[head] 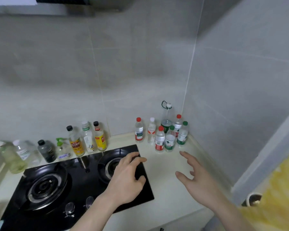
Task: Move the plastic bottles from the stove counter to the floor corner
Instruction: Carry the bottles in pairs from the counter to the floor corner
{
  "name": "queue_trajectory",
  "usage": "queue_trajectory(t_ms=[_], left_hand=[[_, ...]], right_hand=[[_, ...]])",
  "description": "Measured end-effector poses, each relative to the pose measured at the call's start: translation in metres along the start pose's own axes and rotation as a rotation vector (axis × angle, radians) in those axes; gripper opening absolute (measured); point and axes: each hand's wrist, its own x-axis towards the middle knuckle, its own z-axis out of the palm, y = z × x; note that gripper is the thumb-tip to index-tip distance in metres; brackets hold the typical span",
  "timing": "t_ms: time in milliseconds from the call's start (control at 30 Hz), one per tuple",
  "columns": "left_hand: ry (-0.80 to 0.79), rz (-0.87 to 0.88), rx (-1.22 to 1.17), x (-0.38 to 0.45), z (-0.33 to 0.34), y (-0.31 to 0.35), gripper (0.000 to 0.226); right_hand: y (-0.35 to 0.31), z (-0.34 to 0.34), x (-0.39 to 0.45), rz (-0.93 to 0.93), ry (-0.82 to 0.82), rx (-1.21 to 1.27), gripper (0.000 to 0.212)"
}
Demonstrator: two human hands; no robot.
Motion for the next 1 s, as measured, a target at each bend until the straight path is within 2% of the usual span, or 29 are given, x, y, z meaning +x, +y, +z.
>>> queue_trajectory(t_ms=[333, 800, 1000], left_hand=[[-0.015, -0.058, 0.012, 0.083, 0.015, -0.005, 0.057], [-0.152, -0.063, -0.005, 0.187, 0.057, -0.023, 0.059], [-0.181, -0.162, 0.011, 0.235, 0.085, -0.012, 0.062]], right_hand=[[0.027, -0.015, 0.109, -0.023, -0.035, 0.013, 0.067], [0.060, -0.033, 0.190, -0.002, -0.017, -0.056, 0.066], [0.090, -0.052, 0.241, -0.003, -0.111, -0.091, 0.067]])
